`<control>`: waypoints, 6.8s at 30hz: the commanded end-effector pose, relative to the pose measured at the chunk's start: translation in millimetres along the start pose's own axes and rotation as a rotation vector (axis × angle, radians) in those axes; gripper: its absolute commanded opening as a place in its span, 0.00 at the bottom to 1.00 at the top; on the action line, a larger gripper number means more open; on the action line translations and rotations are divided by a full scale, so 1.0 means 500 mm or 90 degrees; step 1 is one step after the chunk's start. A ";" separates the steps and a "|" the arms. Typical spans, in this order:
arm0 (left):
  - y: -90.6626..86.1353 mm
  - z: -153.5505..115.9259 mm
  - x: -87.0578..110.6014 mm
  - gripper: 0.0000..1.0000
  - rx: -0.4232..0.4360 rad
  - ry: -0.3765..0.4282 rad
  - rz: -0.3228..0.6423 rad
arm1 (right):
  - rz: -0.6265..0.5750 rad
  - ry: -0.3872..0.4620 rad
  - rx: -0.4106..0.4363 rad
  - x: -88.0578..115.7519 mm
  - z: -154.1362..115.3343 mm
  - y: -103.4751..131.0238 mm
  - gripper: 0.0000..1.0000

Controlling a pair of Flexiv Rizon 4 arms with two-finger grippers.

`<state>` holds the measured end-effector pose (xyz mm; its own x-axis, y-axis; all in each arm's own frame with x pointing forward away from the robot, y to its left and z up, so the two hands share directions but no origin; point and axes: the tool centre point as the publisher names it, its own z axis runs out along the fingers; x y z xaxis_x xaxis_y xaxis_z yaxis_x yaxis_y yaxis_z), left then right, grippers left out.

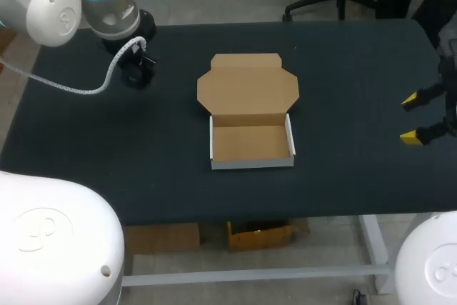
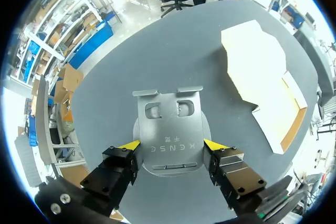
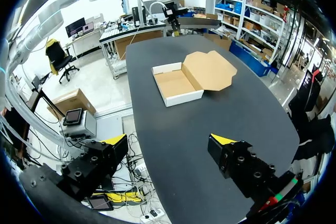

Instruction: Assemble the packaging by folding the flat box into shape, placing the metal phone stand inside, and closing the box properly

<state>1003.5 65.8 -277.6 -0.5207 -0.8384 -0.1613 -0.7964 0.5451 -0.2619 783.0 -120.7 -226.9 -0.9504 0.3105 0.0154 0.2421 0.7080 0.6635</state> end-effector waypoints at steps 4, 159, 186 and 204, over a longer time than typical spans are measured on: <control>0.003 -0.025 0.046 0.00 -0.003 0.004 0.030 | 0.000 0.002 0.000 0.000 -0.001 0.001 1.00; -0.061 0.121 0.601 1.00 -0.071 0.090 -0.095 | 0.000 0.002 0.000 0.000 -0.001 0.001 1.00; -0.063 0.120 0.603 1.00 -0.083 0.098 -0.111 | 0.000 0.002 0.000 0.000 -0.001 0.001 1.00; -0.043 0.116 0.615 1.00 -0.089 0.086 -0.170 | 0.000 0.002 0.000 0.000 -0.001 0.001 1.00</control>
<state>881.4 -203.4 -377.6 -0.3200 -0.9469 0.0304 -0.9396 0.3131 -0.1382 784.5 -120.5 -227.3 -0.9508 0.3092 0.0175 0.2425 0.7081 0.6632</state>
